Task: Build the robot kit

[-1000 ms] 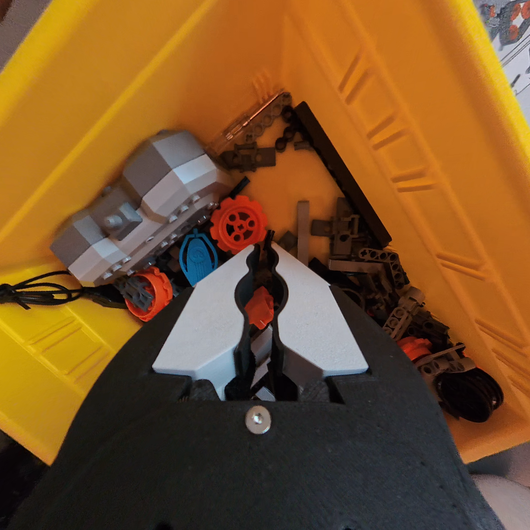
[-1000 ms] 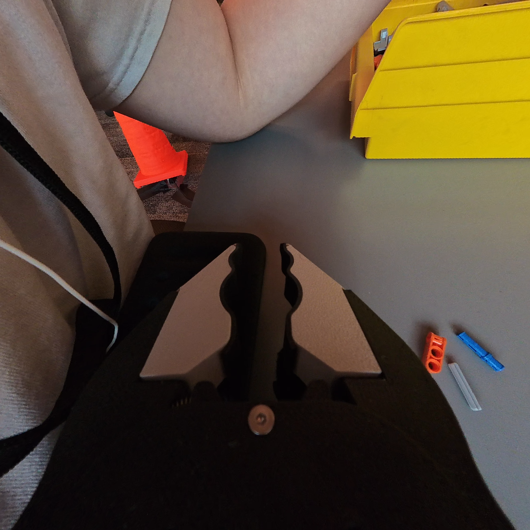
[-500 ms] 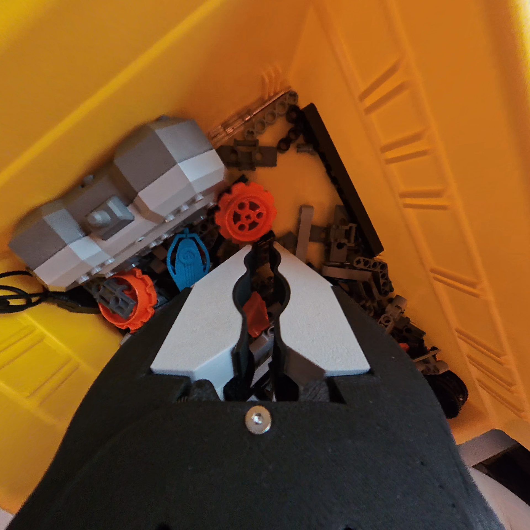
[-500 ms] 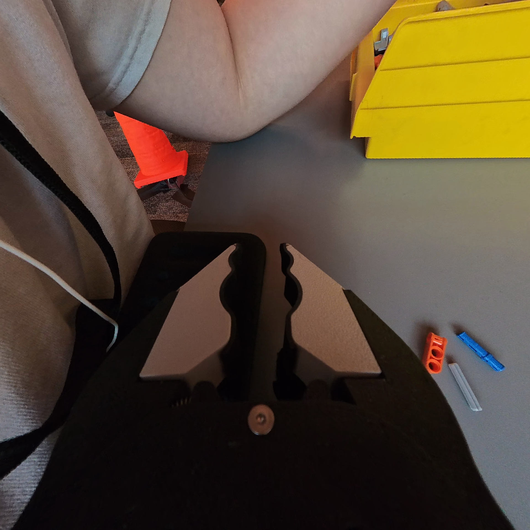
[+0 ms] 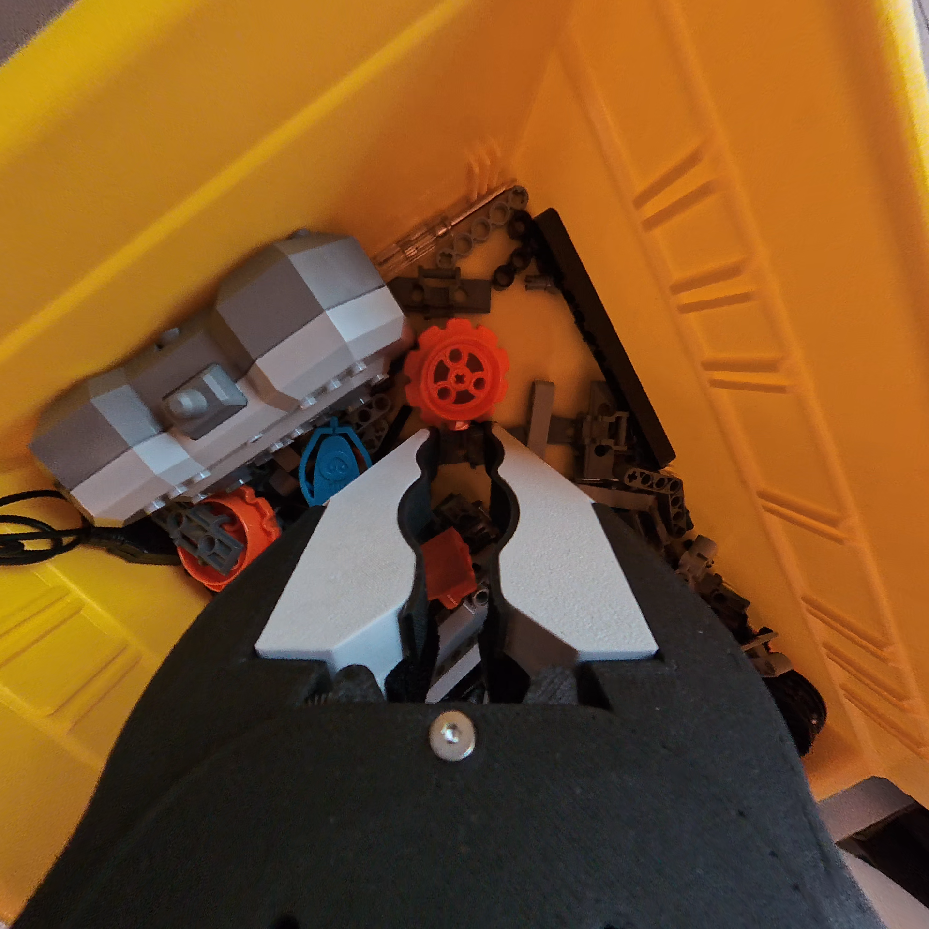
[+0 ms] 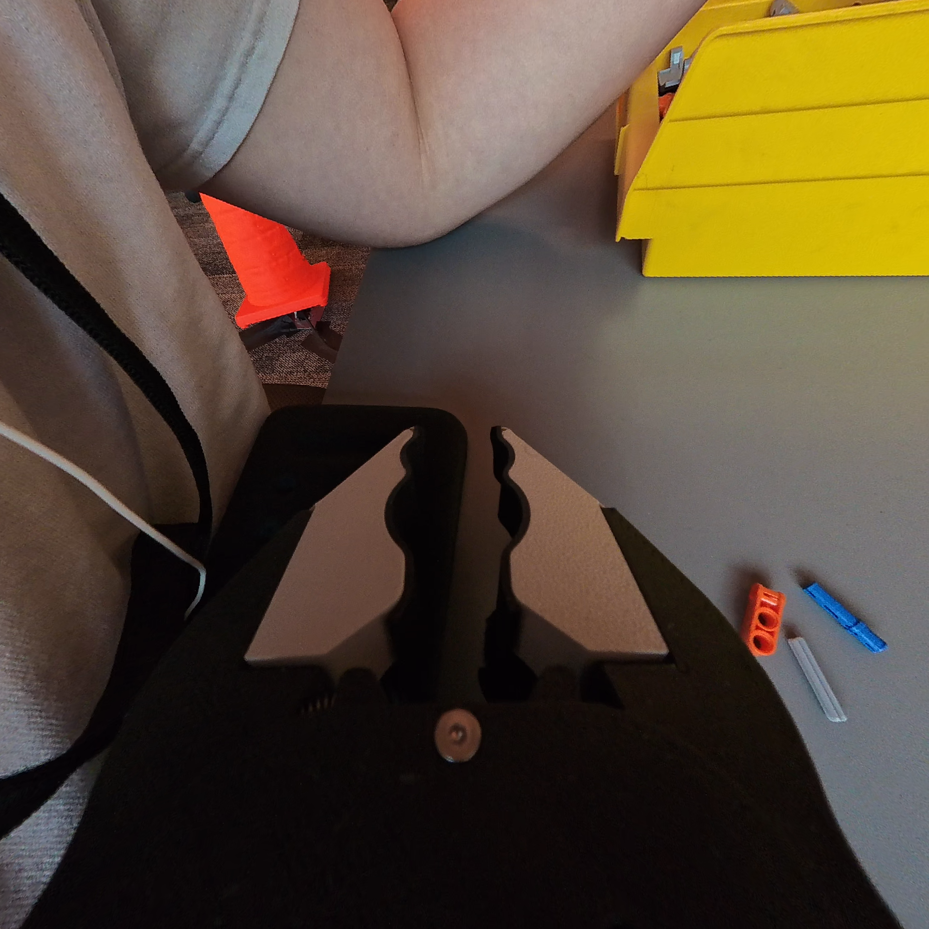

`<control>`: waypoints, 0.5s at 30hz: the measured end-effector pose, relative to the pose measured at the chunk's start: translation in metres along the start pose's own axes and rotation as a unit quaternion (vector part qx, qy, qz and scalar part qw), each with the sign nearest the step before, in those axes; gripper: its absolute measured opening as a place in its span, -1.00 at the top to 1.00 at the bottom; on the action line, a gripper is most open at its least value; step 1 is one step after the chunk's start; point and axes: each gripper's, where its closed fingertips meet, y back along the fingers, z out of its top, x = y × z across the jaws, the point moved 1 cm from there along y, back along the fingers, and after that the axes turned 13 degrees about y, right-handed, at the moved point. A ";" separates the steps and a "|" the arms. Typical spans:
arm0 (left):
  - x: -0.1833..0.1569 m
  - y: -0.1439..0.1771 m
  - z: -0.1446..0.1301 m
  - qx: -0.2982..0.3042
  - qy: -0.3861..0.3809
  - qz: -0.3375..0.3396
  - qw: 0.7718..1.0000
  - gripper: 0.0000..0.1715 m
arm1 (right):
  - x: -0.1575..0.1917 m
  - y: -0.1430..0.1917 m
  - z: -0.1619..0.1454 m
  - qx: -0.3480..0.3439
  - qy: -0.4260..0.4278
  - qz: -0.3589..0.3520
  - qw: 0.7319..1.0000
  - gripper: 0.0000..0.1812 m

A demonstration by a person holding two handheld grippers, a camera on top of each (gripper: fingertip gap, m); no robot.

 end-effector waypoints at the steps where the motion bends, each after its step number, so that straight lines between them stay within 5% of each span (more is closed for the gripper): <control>1: 0.000 0.000 0.000 0.000 0.003 0.000 1.000 0.81 | 0.000 0.000 0.000 0.000 0.000 0.000 1.000 0.70; 15: -0.007 -0.005 0.005 -0.009 -0.018 -0.015 1.000 0.77 | 0.001 0.000 0.000 0.001 0.001 0.001 1.000 0.70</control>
